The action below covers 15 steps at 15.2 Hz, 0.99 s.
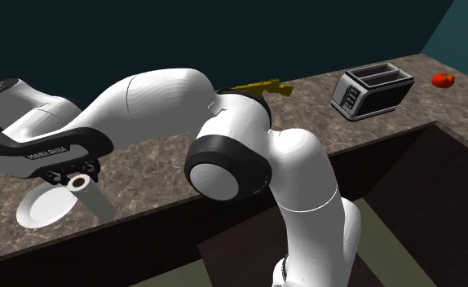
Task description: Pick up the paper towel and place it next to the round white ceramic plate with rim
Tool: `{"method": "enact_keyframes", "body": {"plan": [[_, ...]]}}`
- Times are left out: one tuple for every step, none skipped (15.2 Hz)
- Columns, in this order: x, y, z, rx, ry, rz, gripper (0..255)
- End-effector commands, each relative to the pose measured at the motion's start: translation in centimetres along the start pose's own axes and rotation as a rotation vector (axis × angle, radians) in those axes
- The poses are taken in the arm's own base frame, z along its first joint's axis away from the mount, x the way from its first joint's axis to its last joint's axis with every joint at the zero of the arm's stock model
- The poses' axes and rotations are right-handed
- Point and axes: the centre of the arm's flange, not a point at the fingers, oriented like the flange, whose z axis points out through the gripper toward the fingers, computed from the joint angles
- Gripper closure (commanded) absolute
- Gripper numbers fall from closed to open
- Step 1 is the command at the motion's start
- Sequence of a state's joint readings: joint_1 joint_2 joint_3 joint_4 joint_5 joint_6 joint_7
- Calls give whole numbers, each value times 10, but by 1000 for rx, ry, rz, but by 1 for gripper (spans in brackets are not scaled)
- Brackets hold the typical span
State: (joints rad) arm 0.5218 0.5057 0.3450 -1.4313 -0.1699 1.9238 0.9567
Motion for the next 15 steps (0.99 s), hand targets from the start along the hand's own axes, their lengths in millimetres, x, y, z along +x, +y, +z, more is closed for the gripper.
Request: {"method": "enact_keyframes", "body": {"plan": [[0,0,0,0,0,0,255],[0,0,0,0,0,0,255],[0,0,0,0,0,0,0],[0,0,0,0,0,0,0],[0,0,0,0,0,0,0],[0,0,0,0,0,0,0],[0,0,0,0,0,0,0],[0,0,0,0,0,0,0],[0,0,-13,0,0,0,0],[0,0,-26,0,0,0,0],[0,0,-40,0,0,0,0],[0,0,-50,0,0,0,0],[0,0,-50,0,0,0,0],[0,0,-50,0,0,0,0],[0,0,-50,0,0,0,0]]}}
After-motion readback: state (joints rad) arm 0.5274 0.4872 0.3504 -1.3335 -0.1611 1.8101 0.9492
